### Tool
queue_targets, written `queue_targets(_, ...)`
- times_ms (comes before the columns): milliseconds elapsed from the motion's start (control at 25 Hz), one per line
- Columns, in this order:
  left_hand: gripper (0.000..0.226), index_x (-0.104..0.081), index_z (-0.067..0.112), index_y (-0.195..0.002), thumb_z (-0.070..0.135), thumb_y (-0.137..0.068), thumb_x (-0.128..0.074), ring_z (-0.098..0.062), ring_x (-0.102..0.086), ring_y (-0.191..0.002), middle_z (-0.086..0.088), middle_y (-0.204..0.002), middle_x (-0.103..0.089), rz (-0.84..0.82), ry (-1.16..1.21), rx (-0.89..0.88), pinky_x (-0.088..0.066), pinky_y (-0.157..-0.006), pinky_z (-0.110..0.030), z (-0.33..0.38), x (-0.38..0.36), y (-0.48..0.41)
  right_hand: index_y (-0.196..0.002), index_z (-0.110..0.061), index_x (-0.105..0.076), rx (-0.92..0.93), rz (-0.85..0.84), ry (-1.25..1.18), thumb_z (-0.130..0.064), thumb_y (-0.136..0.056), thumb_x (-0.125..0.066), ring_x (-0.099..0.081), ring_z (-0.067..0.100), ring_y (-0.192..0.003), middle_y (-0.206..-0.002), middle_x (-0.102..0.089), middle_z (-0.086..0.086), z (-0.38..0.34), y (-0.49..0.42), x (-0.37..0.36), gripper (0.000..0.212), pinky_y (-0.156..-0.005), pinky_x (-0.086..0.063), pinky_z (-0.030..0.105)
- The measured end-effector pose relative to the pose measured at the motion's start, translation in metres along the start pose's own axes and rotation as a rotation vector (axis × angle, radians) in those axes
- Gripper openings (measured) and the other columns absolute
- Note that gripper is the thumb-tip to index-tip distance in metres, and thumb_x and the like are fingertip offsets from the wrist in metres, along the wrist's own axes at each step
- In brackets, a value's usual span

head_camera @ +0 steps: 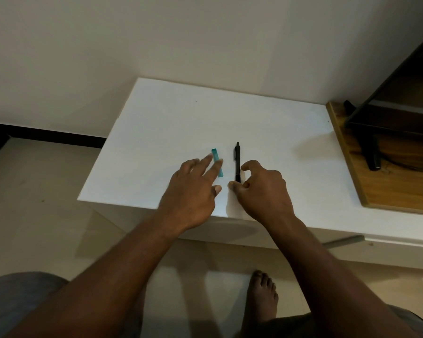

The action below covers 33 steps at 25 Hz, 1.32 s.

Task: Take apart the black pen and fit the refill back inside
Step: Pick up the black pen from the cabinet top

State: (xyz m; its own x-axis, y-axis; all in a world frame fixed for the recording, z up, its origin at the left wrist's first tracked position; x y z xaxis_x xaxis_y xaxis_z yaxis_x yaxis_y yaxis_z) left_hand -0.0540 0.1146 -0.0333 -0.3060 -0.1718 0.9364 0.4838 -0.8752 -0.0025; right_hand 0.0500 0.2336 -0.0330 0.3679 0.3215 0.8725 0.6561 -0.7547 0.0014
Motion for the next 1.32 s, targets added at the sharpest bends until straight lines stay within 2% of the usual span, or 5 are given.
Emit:
queue_targets(280,0.060,-0.017,0.030,-0.163,0.041,-0.106,-0.036,-0.032,-0.016,-0.154,-0.002,-0.171,-0.017,-0.017,-0.220,-0.075,-0.019,-0.122,-0.045,0.002,-0.012,0.005,-0.134,-0.024,-0.060,-0.028,-0.006,-0.040,-0.047,-0.092,-0.075,-0.072,0.024,-0.090,-0.103,-0.077,0.007,0.005,-0.003,-0.001,0.050,-0.072,-0.048,0.026)
queue_targets(480,0.059,-0.036,0.025,-0.157,0.048,-0.103,-0.042,-0.026,-0.029,-0.150,-0.002,-0.163,-0.038,-0.006,-0.220,0.002,-0.033,-0.117,-0.041,-0.001,0.000,0.001,-0.134,-0.026,-0.060,-0.059,-0.014,-0.079,-0.053,-0.091,-0.073,-0.070,0.024,-0.098,-0.109,-0.076,0.007,0.009,-0.005,0.003,0.053,-0.072,-0.044,0.027)
queue_targets(720,0.032,-0.071,0.017,-0.117,0.036,-0.100,-0.053,-0.023,-0.060,-0.095,-0.002,-0.107,-0.071,0.098,-0.306,0.062,-0.050,-0.076,-0.035,-0.001,0.027,0.003,-0.137,-0.027,-0.057,-0.068,-0.063,-0.104,-0.056,-0.090,-0.073,-0.069,0.025,-0.101,-0.113,-0.075,0.006,0.010,-0.005,0.002,0.057,-0.074,-0.049,0.031)
queue_targets(920,0.013,-0.065,0.015,-0.103,0.023,-0.092,-0.067,-0.023,-0.060,-0.079,-0.005,-0.089,-0.068,0.163,-0.130,0.182,-0.045,-0.060,-0.034,-0.012,0.036,0.007,-0.139,-0.028,-0.054,-0.063,-0.094,-0.086,-0.057,-0.088,-0.073,-0.068,0.026,-0.105,-0.120,-0.074,0.006,0.009,-0.006,0.004,0.061,-0.075,-0.047,0.031)
queue_targets(1320,0.005,-0.068,0.019,-0.094,0.024,-0.092,-0.067,-0.020,-0.063,-0.077,0.000,-0.089,-0.069,0.098,0.136,0.299,-0.049,-0.064,-0.033,-0.029,0.022,0.003,-0.135,-0.028,-0.057,-0.046,-0.075,-0.076,-0.057,-0.088,-0.073,-0.069,0.024,-0.101,-0.112,-0.076,0.005,0.006,-0.005,0.007,0.058,-0.073,-0.046,0.031)
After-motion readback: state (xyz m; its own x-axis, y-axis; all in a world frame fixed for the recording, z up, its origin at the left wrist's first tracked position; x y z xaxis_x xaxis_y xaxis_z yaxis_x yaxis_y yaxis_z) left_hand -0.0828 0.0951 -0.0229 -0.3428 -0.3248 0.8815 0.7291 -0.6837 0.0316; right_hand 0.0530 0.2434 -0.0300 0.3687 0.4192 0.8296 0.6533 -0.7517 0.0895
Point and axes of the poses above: each hand's wrist, its own y-axis away from the middle knuckle, its own x-axis out of the back of the hand, z = x × y, the point moved 9 cm from there along -y, towards the middle knuckle
